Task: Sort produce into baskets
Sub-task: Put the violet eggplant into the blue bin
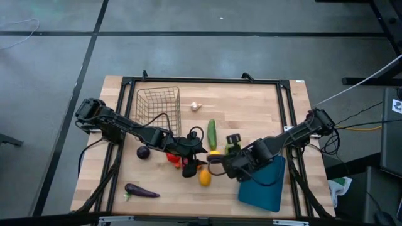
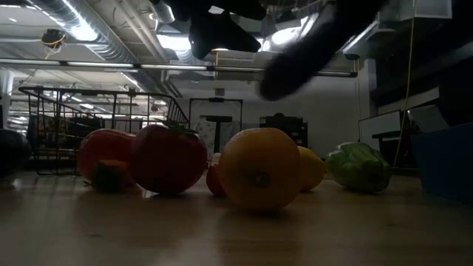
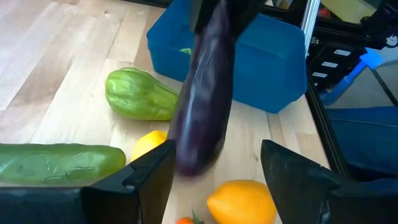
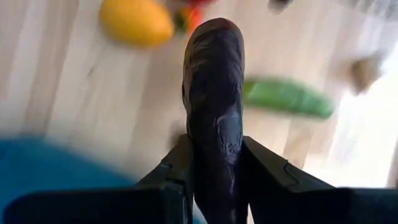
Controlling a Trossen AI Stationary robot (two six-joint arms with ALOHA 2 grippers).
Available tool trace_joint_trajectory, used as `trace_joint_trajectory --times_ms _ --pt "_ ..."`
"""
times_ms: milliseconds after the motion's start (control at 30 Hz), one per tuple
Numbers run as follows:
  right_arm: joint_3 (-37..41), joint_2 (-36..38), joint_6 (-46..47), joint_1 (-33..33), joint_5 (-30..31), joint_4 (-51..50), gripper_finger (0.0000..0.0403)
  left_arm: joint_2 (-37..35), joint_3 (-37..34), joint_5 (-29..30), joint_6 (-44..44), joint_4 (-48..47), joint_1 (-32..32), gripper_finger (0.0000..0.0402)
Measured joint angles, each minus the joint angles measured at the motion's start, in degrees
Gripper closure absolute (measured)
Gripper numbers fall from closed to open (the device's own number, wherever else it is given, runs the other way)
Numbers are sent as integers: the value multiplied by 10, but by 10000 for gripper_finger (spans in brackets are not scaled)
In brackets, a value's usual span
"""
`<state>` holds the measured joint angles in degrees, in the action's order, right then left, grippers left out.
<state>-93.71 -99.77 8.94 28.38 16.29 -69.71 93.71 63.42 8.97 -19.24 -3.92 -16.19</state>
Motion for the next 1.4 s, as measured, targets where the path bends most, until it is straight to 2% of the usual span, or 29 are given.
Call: trace_joint_trajectory --times_ms 233,467,733,1000,1167,1400 --pt "-12 0 101 46 -45 -124 306 0 0 0 1 -1 0 170" --pt "-12 0 201 98 -49 -155 306 0 0 0 -1 -1 0 170" --pt "-12 0 358 180 -83 -189 306 0 0 0 -2 -1 0 170" --pt "-11 -3 466 255 -84 -169 306 0 0 0 -3 -1 -3 170" --pt "19 -3 478 280 -81 -94 306 0 0 0 0 -1 -9 170" --pt "71 -3 478 278 -79 -7 306 0 0 0 51 -1 -25 170"
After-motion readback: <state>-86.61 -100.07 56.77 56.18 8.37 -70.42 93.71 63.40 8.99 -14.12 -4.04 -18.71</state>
